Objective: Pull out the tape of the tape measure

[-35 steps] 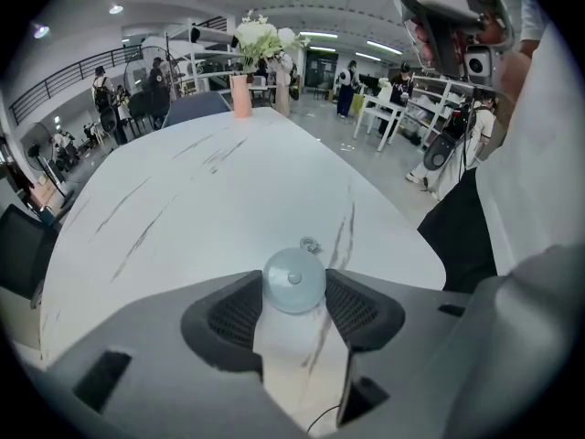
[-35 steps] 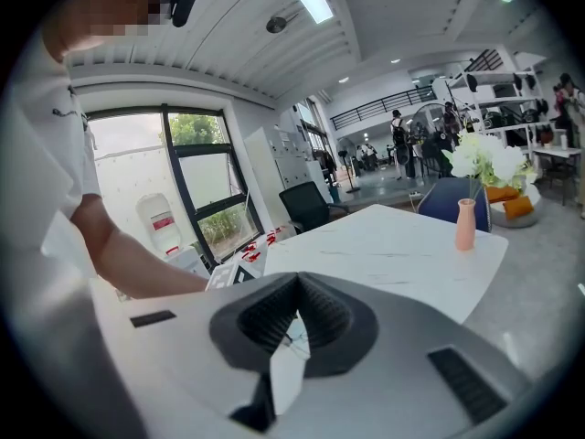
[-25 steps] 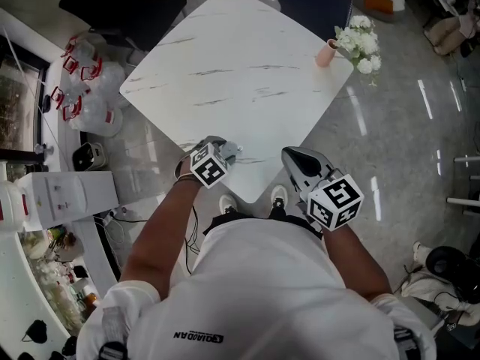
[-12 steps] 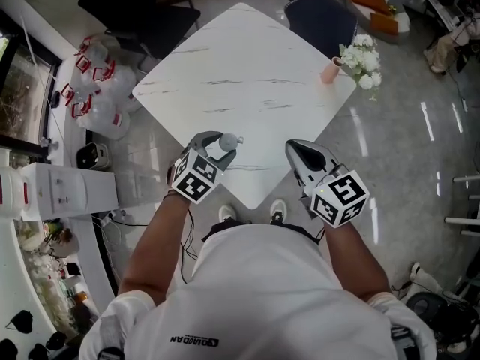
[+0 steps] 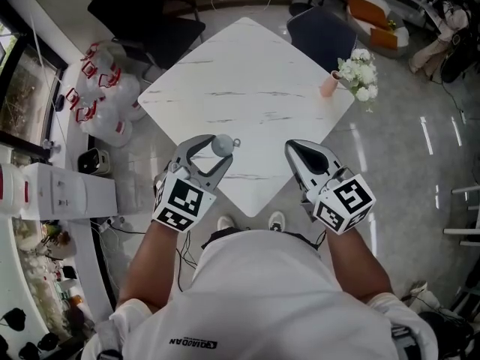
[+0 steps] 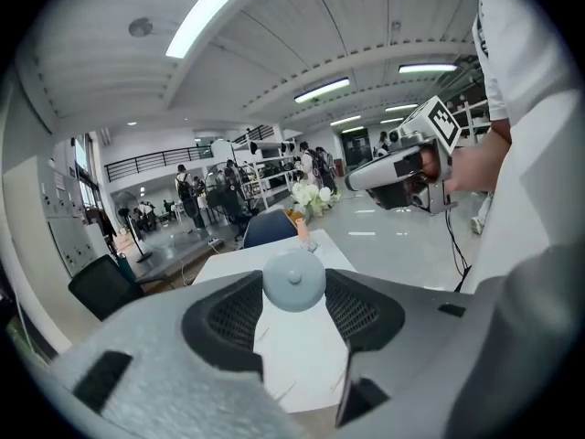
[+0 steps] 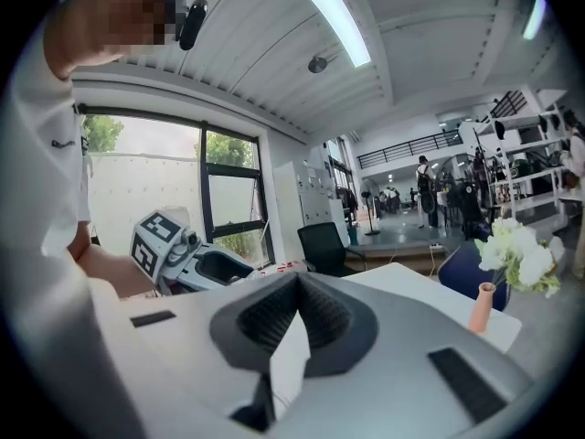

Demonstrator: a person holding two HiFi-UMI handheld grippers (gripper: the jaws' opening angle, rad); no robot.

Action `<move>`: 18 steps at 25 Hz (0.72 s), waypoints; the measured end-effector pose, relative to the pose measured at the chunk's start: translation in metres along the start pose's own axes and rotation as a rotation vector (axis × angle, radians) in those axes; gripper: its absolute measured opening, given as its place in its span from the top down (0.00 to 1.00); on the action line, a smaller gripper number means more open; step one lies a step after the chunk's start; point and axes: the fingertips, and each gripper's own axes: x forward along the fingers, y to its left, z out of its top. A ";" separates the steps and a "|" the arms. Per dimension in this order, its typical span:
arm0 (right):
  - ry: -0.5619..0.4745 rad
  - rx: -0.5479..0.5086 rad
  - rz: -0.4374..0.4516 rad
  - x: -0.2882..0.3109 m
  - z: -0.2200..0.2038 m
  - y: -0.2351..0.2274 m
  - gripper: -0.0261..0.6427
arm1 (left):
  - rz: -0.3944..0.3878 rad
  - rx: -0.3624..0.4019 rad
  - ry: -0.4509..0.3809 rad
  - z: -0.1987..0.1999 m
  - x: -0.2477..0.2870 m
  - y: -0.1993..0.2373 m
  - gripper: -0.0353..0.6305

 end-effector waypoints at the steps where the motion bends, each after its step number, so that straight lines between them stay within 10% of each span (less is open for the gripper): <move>1: -0.011 -0.009 0.003 -0.001 0.005 0.002 0.95 | 0.012 0.010 -0.011 0.005 -0.006 0.001 0.61; 18: -0.055 -0.030 -0.015 -0.003 0.013 -0.002 0.95 | 0.083 0.111 -0.030 0.028 -0.036 -0.001 0.61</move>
